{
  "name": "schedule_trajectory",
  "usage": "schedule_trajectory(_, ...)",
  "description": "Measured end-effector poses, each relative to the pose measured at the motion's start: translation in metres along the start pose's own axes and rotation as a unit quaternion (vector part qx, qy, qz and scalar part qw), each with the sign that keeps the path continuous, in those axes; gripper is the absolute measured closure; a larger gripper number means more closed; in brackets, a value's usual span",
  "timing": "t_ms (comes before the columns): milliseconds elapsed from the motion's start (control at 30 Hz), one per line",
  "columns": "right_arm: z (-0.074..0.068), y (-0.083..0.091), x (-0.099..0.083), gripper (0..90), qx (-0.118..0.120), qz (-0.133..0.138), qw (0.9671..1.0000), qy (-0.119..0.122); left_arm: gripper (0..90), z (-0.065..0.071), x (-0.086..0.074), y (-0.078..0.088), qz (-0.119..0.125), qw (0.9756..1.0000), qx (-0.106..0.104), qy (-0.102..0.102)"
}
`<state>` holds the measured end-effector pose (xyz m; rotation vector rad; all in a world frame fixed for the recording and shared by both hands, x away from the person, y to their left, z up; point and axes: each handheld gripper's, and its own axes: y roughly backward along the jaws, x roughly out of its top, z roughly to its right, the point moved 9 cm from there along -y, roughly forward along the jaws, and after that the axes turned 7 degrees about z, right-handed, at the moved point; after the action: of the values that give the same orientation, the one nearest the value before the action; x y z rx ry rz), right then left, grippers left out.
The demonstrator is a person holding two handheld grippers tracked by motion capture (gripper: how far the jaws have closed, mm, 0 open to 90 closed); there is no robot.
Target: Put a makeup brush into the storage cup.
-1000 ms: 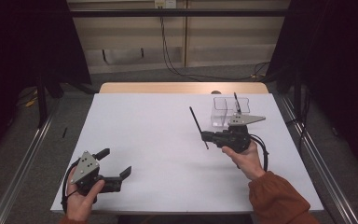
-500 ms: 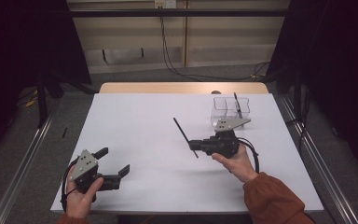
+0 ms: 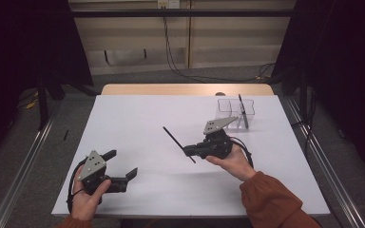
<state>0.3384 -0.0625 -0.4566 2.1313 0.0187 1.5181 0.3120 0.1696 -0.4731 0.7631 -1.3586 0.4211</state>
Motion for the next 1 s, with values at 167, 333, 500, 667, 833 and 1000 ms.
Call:
schedule_trajectory(167,-0.002,-0.008,-0.001,86.2,0.011,-0.039,0.9991,0.013,1.9,0.007,0.005,-0.002,-0.002,0.9998,-0.017,-0.008)
schedule_trajectory(333,-0.008,-0.007,-0.003,86.2,0.018,-0.079,0.9963,0.029,1.9,0.018,0.003,-0.004,-0.024,0.9978,-0.058,-0.020)
schedule_trajectory(500,-0.006,-0.004,-0.005,86.2,0.016,-0.110,0.9930,0.039,1.8,0.023,0.006,-0.009,-0.029,0.9971,-0.068,-0.018)
schedule_trajectory(667,-0.009,-0.003,-0.008,86.2,0.022,-0.136,0.9885,0.063,1.7,0.025,0.008,-0.014,-0.039,0.9963,-0.069,-0.032)
schedule_trajectory(833,-0.021,-0.005,-0.013,86.2,0.041,-0.166,0.9815,0.086,1.8,0.033,0.006,-0.017,-0.051,0.9944,-0.086,-0.035)
schedule_trajectory(1000,-0.026,-0.006,-0.019,86.2,0.049,-0.203,0.9727,0.102,2.0,0.039,0.008,-0.020,-0.060,0.9922,-0.099,-0.047)
